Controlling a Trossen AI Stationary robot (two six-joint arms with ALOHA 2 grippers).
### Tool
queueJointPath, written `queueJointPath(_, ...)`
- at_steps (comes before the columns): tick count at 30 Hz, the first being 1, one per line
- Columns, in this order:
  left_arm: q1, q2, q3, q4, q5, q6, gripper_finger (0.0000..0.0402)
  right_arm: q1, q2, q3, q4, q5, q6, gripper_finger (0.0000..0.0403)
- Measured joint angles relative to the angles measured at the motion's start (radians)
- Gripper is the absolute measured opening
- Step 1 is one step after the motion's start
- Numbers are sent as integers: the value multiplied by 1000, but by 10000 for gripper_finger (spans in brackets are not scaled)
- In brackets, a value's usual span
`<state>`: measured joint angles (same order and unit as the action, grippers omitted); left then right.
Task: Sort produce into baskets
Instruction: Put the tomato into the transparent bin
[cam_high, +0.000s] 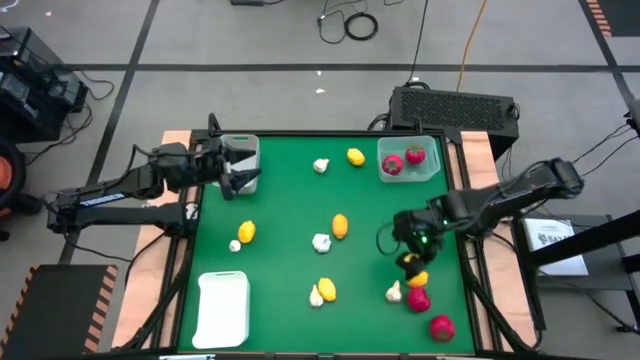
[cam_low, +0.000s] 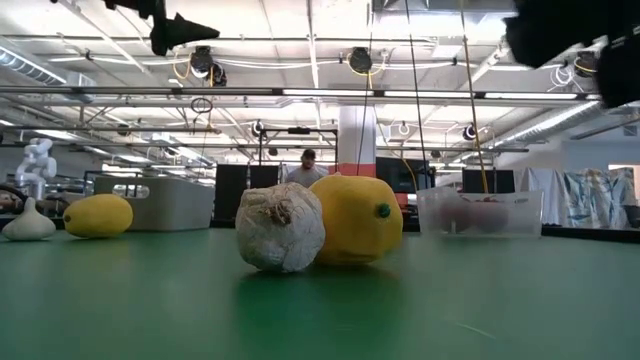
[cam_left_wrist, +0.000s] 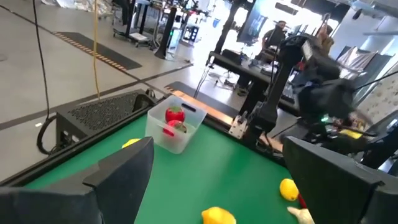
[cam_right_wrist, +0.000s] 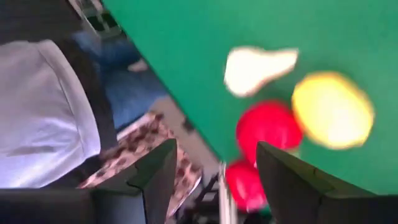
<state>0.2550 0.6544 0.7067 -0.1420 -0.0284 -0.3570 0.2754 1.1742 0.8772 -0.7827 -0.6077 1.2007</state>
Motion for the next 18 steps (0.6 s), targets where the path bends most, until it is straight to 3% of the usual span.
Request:
queueJointPath(9,0,0,0,-70,0,5,361,283,3,0,35,11,590,210)
queueJointPath(12,0,0,0,-76,0,7,361,364,19,0,90,83,773,210)
queueJointPath(15,0,0,0,-80,0,31,361,431,46,0,139,184,875,211)
queueJointPath(18,0,0,0,-80,0,33,361,465,78,1,140,214,905,220)
